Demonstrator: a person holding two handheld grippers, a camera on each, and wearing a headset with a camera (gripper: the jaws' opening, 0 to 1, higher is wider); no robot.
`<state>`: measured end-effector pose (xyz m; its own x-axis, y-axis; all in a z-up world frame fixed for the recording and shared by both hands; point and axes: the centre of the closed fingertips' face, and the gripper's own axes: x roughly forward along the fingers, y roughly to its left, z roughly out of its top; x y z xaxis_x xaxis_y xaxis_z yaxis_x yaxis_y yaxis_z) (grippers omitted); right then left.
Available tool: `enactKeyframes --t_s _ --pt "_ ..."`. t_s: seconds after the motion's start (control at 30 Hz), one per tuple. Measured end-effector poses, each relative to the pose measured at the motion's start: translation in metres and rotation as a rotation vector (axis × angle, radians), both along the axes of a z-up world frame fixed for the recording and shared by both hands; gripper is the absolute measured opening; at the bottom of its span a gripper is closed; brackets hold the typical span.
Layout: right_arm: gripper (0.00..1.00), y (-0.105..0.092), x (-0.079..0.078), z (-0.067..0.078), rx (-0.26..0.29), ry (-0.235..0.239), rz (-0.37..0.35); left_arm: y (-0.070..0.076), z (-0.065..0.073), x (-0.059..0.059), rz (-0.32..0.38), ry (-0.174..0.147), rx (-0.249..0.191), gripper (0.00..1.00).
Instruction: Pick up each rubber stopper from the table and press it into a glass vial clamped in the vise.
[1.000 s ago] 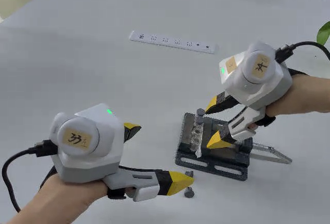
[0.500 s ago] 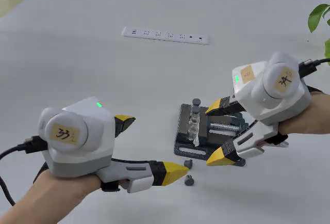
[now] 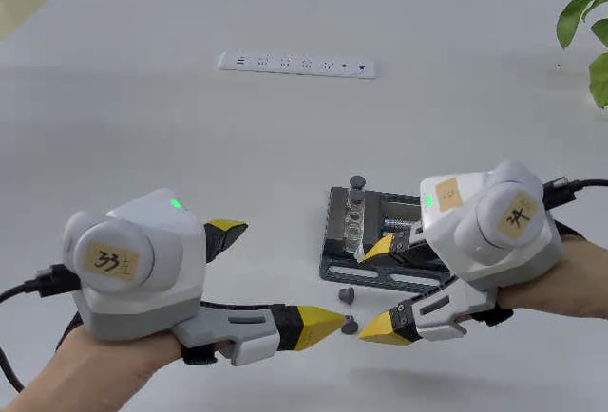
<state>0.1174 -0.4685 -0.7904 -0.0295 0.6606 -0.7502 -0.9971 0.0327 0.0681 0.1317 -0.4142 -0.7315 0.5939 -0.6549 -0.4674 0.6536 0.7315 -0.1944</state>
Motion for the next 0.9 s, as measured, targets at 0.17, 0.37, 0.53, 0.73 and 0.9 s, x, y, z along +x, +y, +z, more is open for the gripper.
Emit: enactKeyframes --t_s 0.17,0.37,0.53,0.73,0.9 --pt "0.33 0.0 -0.005 -0.015 -0.006 0.025 -0.006 0.002 -0.003 -0.002 -0.007 0.005 0.006 0.89" --pt "0.23 -0.001 -0.006 -0.026 -0.023 0.039 0.0 0.003 -0.006 -0.002 -0.009 0.012 0.008 0.88" --pt "0.18 0.003 -0.006 -0.028 -0.017 0.042 0.01 0.005 -0.009 -0.002 -0.015 0.02 0.011 0.87" --pt "0.14 0.009 -0.006 -0.035 -0.027 0.056 0.022 0.009 -0.013 -0.002 -0.005 0.027 0.008 0.87" --pt "0.1 0.009 -0.007 -0.037 -0.03 0.068 0.019 0.01 -0.013 -0.004 0.002 0.031 0.008 0.87"
